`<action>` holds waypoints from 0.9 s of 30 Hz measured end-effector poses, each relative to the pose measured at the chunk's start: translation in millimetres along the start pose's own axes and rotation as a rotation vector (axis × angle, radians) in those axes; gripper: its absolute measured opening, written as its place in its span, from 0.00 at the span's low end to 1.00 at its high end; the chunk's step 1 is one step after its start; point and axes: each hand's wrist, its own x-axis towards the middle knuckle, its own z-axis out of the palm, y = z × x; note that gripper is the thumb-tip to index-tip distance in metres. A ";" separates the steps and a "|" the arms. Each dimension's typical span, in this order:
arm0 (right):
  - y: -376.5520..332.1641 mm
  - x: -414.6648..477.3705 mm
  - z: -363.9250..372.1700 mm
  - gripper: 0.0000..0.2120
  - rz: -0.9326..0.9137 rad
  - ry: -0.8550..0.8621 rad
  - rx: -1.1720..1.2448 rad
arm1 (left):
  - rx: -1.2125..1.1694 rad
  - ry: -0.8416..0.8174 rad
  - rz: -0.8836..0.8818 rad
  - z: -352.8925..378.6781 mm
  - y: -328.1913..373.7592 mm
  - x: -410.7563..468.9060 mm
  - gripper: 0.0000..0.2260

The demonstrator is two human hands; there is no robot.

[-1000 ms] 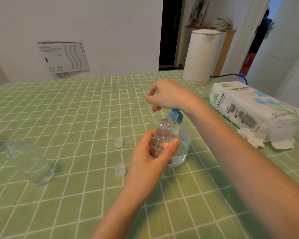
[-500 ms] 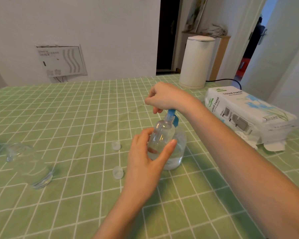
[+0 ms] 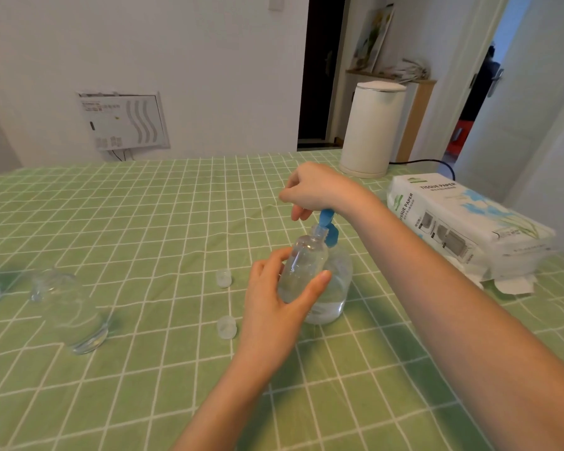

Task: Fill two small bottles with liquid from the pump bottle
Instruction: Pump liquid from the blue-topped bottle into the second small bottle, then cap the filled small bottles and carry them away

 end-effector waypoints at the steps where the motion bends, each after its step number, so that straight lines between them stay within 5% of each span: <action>1: 0.0 -0.3 -0.9 0.15 0.005 -0.017 0.036 | -0.006 -0.002 -0.006 -0.6 -0.8 0.1 0.20; 9: -1.7 -8.5 -10.4 0.11 0.000 -0.083 0.178 | -0.006 -0.007 -0.044 -11.2 3.9 -2.0 0.19; 15: -13.5 -35.3 -16.8 0.09 -0.101 0.050 0.210 | -0.048 -0.005 -0.077 -34.4 18.2 -20.3 0.18; 22: -32.6 -96.3 27.6 0.07 -0.357 0.181 0.262 | -0.064 0.067 -0.131 -76.2 17.4 -61.1 0.23; 27: -21.8 -109.6 78.3 0.08 -0.277 0.062 0.230 | -0.082 0.122 -0.158 -100.4 11.7 -86.9 0.21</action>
